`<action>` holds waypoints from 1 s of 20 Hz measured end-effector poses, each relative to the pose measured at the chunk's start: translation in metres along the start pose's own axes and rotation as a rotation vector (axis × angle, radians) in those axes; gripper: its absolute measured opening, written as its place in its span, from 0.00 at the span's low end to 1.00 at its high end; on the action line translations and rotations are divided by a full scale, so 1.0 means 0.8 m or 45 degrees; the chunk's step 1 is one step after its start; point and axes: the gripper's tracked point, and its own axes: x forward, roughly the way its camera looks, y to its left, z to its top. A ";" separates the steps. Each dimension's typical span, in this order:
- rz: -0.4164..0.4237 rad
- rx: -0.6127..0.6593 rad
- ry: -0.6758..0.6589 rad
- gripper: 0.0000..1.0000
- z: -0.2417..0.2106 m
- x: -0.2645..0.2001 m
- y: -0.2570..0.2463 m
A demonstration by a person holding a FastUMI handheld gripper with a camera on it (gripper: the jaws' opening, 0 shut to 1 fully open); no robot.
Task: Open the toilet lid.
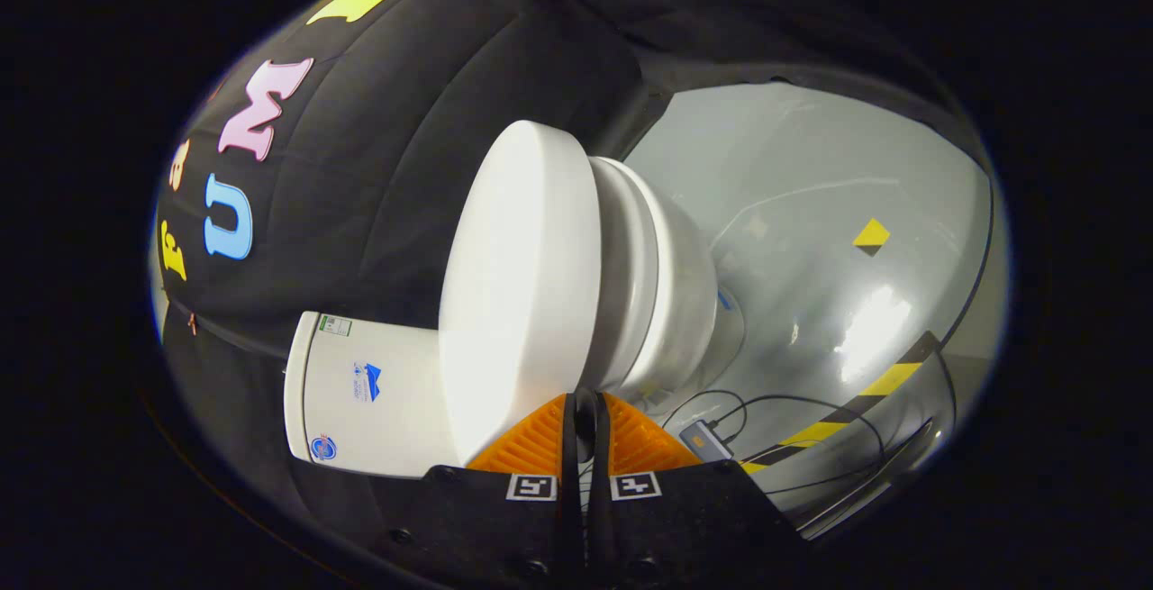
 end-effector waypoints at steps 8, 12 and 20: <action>-0.119 -0.294 -0.196 0.06 0.008 -0.065 0.122; -0.230 -0.432 -0.294 0.05 -0.004 -0.083 0.171; -0.301 -0.644 -0.454 0.06 -0.034 -0.102 0.262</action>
